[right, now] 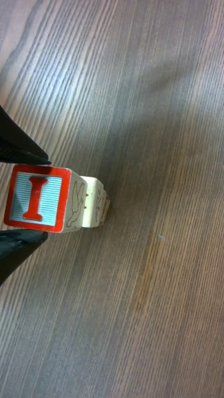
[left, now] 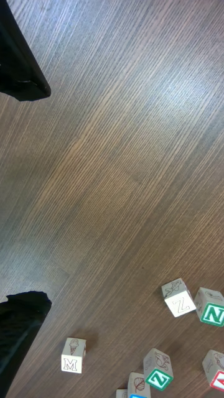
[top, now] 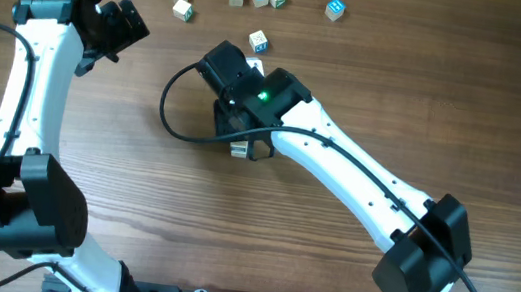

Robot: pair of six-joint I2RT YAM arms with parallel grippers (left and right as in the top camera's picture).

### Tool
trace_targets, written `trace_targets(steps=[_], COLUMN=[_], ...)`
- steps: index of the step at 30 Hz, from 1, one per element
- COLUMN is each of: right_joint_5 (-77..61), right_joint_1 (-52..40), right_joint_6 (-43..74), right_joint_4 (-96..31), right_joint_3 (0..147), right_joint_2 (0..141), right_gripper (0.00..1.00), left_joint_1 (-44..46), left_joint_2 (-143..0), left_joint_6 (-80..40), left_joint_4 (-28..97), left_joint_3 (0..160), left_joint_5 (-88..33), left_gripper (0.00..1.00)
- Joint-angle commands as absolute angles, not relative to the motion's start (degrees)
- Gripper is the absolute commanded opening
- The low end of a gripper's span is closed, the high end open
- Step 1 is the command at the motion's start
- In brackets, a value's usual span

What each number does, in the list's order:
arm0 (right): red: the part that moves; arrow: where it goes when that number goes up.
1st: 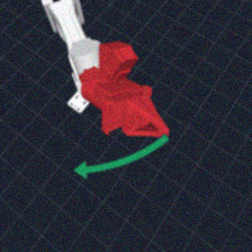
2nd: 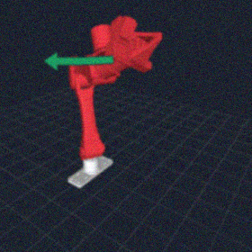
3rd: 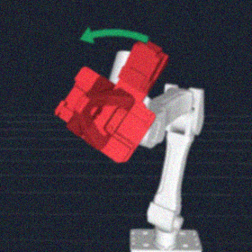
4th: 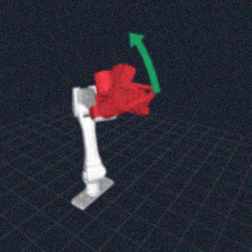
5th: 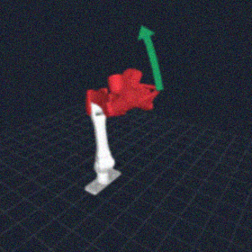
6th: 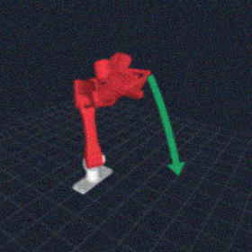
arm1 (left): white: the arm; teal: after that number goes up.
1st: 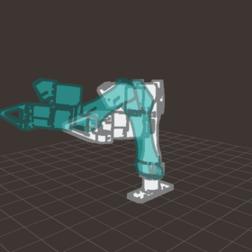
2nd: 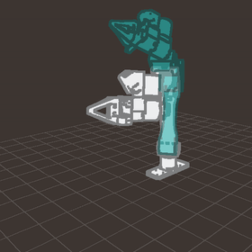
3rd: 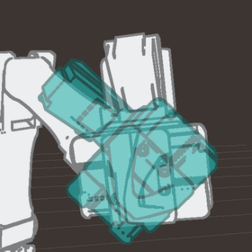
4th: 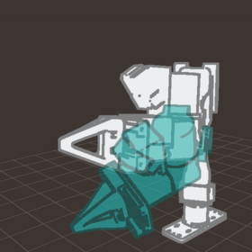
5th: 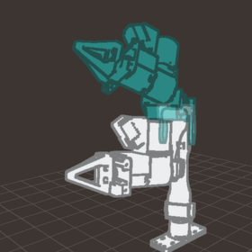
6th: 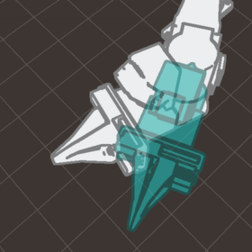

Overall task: Form a tower
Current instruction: 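Lower the red block onto the top of the stack, then open the right gripper and withdraw it up and right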

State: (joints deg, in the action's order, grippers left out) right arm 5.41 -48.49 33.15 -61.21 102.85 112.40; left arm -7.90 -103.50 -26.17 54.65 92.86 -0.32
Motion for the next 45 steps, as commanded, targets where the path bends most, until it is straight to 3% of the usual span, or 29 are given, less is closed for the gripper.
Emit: trace_targets(steps=[1, 5, 15, 19, 23, 26, 32, 42, 45], right_joint_5=[6.07, 6.09, 6.09, 6.09, 6.13, 7.88, 13.54, 12.91, 12.95], right_joint_1=[-48.27, -48.27, -48.27, -48.27, -48.27, -48.27, -47.27, -34.33, -29.65], right_joint_6=[33.04, 33.06, 33.06, 33.06, 33.04, 33.04, 33.19, 34.59, 34.44], right_joint_4=[-61.14, -60.99, -59.83, -60.18, -59.48, -59.09, -54.70, -55.48, -58.22], right_joint_3=[102.61, 102.61, 102.61, 102.61, 102.61, 102.61, 102.61, 102.61, 102.61], right_joint_2=[113.06, 113.06, 113.06, 113.06, 113.06, 113.06, 113.06, 113.06, 113.06], right_gripper=[0.33, 0.28, 0.30, 0.50, 0.53, 0.62, 0.70, 0.76, 0.95], left_joint_1=[-8.01, -8.01, -8.01, -8.01, -8.01, -8.01, -8.01, -8.01, -8.01], left_joint_2=[-102.37, -102.37, -102.37, -102.37, -102.37, -102.37, -102.37, -102.37, -102.37], left_joint_6=[-25.74, -25.74, -25.74, -25.74, -25.74, -25.74, -25.74, -25.74, -25.74], left_joint_4=[54.68, 54.68, 54.68, 54.68, 54.68, 54.68, 54.68, 54.68, 54.68], left_joint_3=[93.67, 93.67, 93.67, 93.67, 93.67, 93.67, 93.67, 93.67, 93.67], left_joint_5=[0.03, 0.03, 0.03, 0.03, 0.03, 0.03, 0.03, 0.03, 0.03], left_gripper=[1.00, 1.00, 1.00, 1.00, 1.00, 1.00, 1.00, 1.00, 1.00])
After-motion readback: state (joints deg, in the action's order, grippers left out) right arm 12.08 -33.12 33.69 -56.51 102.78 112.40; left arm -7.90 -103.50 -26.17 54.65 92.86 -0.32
